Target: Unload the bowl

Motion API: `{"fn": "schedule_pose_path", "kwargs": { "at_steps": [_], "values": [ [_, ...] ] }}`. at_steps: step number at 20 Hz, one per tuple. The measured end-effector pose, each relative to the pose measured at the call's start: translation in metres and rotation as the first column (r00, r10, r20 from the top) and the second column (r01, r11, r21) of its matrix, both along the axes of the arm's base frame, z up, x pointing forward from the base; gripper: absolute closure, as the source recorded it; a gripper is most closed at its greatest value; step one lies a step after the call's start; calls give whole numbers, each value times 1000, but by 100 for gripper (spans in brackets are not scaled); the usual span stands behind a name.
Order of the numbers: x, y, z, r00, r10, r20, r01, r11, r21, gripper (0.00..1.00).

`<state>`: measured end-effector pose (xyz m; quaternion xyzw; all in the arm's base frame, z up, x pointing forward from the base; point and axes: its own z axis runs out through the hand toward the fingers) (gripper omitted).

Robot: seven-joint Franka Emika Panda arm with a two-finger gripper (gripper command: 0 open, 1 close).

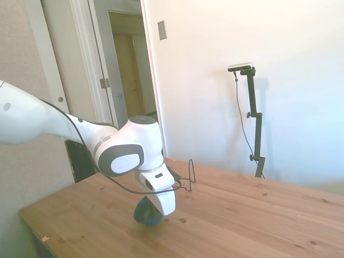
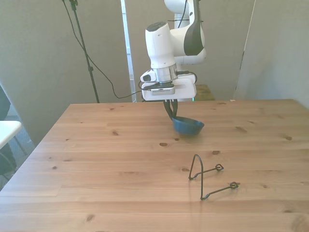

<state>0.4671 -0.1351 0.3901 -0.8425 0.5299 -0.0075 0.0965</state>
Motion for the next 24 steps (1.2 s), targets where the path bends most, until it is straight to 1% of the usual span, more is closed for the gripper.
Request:
{"fn": "schedule_pose_path", "kwargs": {
  "at_steps": [1, 2, 12, 15, 21, 24],
  "values": [
    [1, -1, -1, 1000, -1, -2, 1, 1000, 2, 100],
    [2, -2, -2, 1000, -2, -2, 2, 1000, 3, 0],
    [4, -6, -4, 1000, -3, -4, 3, 1000, 2, 0],
    [7, 3, 0, 1000, 19, 2, -19, 1000, -7, 0],
    [9, 32, 28, 995, 91, 45, -88, 995, -52, 0],
    [6, 61, 48, 989, 129, 71, -124, 989, -78, 0]
  ]
}}
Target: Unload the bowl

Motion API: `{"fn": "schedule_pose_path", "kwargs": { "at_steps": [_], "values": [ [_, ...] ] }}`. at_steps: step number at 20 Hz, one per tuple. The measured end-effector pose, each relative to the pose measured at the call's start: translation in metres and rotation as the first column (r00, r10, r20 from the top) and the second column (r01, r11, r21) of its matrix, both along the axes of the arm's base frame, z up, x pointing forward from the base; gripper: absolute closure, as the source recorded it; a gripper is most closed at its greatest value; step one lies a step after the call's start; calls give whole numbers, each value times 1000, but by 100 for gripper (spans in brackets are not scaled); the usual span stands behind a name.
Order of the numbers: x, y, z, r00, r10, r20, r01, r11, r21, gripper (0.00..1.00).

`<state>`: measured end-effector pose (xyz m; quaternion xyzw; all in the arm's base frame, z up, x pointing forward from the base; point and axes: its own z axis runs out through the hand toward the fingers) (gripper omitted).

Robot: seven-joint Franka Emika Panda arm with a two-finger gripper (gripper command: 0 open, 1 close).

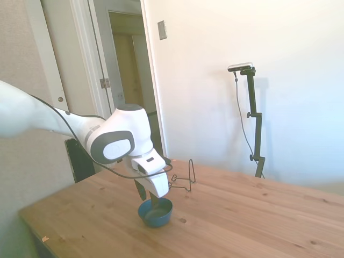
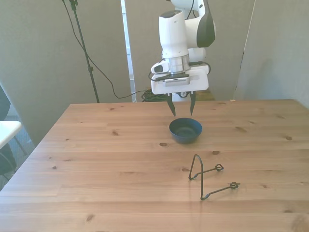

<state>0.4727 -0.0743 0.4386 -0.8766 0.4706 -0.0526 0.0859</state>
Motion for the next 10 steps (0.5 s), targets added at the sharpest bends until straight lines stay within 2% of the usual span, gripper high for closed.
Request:
{"fn": "schedule_pose_path", "kwargs": {
  "at_steps": [5, 10],
  "values": [
    [-15, 59, 25, 998, 60, 26, -59, 997, -42, 0],
    [-19, 102, 19, 992, 125, 4, -124, 990, -60, 0]
  ]
}}
